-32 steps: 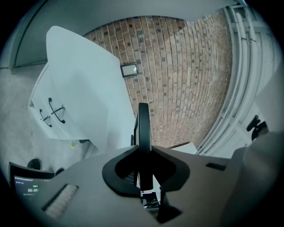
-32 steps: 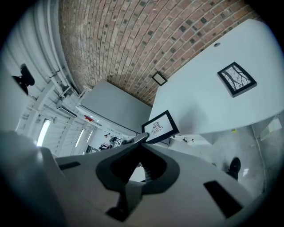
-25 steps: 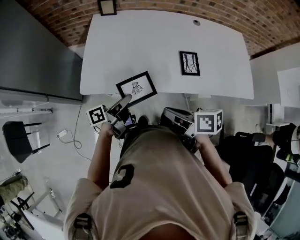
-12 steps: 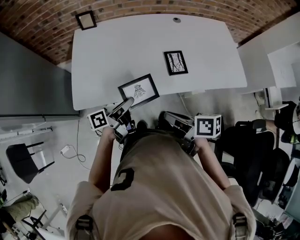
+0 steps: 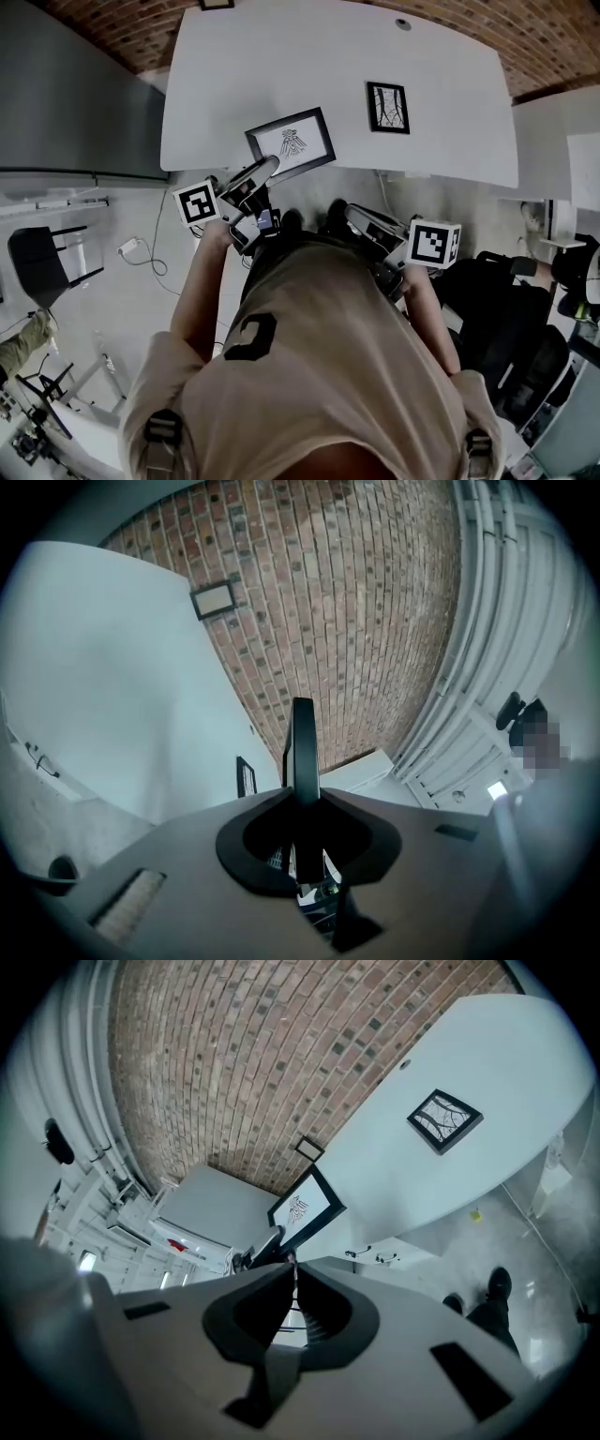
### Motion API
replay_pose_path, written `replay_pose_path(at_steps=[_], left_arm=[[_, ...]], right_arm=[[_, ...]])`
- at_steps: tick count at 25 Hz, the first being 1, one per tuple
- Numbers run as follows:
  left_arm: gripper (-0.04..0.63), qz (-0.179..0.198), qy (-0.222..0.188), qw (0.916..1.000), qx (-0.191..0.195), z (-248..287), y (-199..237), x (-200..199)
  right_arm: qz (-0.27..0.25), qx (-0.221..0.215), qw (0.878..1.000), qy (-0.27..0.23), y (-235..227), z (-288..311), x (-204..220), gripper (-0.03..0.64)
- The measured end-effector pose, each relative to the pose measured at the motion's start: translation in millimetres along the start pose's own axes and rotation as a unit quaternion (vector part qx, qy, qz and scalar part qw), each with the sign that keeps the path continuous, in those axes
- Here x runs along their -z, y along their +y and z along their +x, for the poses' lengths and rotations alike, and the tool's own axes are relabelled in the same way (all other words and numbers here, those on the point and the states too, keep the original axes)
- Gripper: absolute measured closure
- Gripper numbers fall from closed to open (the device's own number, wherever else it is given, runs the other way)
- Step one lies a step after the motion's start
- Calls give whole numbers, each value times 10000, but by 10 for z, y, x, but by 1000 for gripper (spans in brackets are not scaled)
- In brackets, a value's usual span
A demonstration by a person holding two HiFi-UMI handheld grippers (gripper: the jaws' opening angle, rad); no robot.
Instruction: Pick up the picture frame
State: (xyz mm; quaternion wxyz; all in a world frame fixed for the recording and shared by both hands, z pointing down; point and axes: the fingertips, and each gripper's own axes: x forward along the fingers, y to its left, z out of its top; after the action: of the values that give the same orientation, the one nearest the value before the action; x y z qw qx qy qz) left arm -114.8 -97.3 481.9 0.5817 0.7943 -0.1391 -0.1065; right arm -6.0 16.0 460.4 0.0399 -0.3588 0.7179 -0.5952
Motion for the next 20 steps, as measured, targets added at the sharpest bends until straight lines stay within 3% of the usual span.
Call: replay_pose_path(at_steps=[7, 20], left_arm=[[557, -41, 35, 10000, -71, -86, 15, -39], [557, 113, 399, 9991, -25, 155, 50, 50]], right_arm=[[54, -132, 9999, 32, 97, 187, -23, 610], [60, 167, 9997, -139, -64, 51, -53, 609]])
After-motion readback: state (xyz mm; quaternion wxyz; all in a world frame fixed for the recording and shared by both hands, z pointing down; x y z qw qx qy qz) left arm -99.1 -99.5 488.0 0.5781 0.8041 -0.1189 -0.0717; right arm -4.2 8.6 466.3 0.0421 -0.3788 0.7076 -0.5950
